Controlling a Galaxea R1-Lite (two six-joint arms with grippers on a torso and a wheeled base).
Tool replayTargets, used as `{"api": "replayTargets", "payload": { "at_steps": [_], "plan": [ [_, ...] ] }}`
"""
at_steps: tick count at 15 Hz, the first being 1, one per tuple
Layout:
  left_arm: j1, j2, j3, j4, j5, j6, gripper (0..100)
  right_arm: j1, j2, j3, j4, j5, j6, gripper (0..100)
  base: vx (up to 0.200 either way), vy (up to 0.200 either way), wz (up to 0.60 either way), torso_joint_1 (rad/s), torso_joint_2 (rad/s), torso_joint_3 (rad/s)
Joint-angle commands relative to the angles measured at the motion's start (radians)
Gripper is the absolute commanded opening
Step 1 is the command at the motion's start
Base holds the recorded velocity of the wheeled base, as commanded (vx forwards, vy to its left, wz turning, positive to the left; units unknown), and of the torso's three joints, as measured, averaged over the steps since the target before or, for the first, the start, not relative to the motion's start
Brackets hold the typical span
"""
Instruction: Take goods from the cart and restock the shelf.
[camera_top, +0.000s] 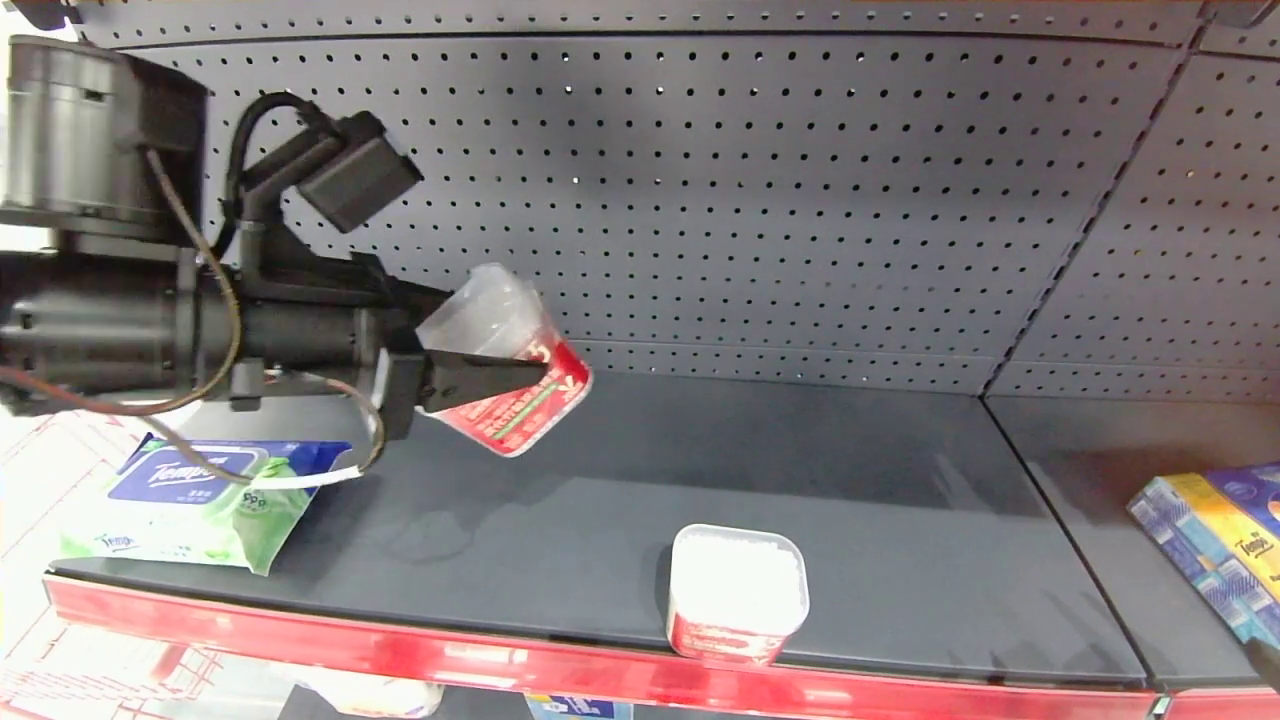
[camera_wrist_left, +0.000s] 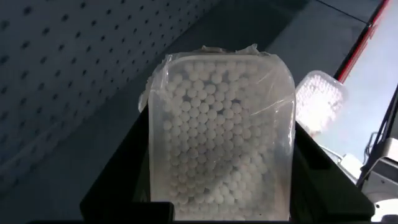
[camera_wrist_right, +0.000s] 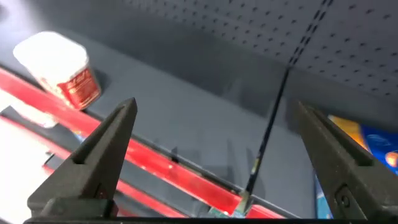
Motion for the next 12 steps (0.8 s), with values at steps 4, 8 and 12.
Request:
{"api": "replayTargets", "payload": {
  "at_steps": [4,8,12],
  "plan": [
    [-0.082,0.347,-0.239,0.001,-0.026,0.138,0,-0.031,-0.014,0.005,0.0,-0.001,0.006,100,0.0,0.0,0.0,0.0,0.0,0.0],
    [-0.109,0.419,-0.283,0.027,-0.026,0.207,0,-0.035,-0.022,0.006,0.0,-0.001,0.006,100,0.0,0.0,0.0,0.0,0.0,0.0],
    [-0.128,0.478,-0.342,0.05,-0.028,0.207,0,-0.035,-0.016,0.008,0.0,0.0,0.017,100,0.0,0.0,0.0,0.0,0.0,0.0]
  ]
}}
